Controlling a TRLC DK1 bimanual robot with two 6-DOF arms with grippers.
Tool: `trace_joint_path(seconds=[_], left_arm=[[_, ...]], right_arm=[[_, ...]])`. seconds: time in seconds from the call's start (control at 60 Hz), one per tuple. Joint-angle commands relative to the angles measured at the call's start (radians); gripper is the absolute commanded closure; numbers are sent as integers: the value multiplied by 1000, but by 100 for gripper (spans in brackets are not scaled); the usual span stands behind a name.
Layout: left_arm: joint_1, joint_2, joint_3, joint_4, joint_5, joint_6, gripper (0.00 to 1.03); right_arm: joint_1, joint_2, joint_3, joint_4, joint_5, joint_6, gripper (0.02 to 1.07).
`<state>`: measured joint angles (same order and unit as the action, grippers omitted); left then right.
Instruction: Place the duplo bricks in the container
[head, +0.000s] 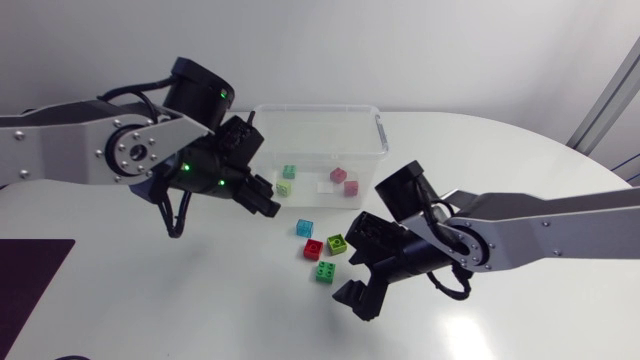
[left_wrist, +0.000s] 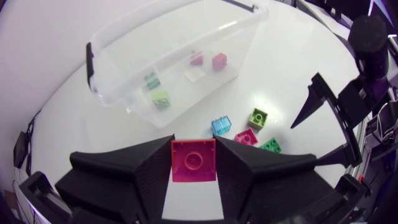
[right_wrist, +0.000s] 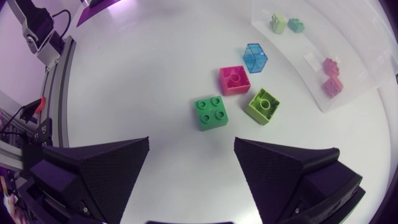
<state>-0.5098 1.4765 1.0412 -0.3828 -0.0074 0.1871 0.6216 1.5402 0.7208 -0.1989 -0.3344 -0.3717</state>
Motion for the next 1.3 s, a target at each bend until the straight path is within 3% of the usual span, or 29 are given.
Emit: trace_joint_path(seconds=[0.0, 0.5, 0.983, 1.283], left_arm=[[21, -33, 46, 13, 12, 20, 75], [74, 110, 227, 200, 47, -14, 75], [100, 344, 365, 242, 63, -11, 72], [108, 380, 381, 231, 63, -6, 48]], right_arm=[[17, 52, 35, 15, -3, -32, 8], [59, 187, 127, 10, 31, -58, 9], [50, 219, 175, -37, 35, -87, 13], [29, 242, 209, -109, 35, -148, 13]])
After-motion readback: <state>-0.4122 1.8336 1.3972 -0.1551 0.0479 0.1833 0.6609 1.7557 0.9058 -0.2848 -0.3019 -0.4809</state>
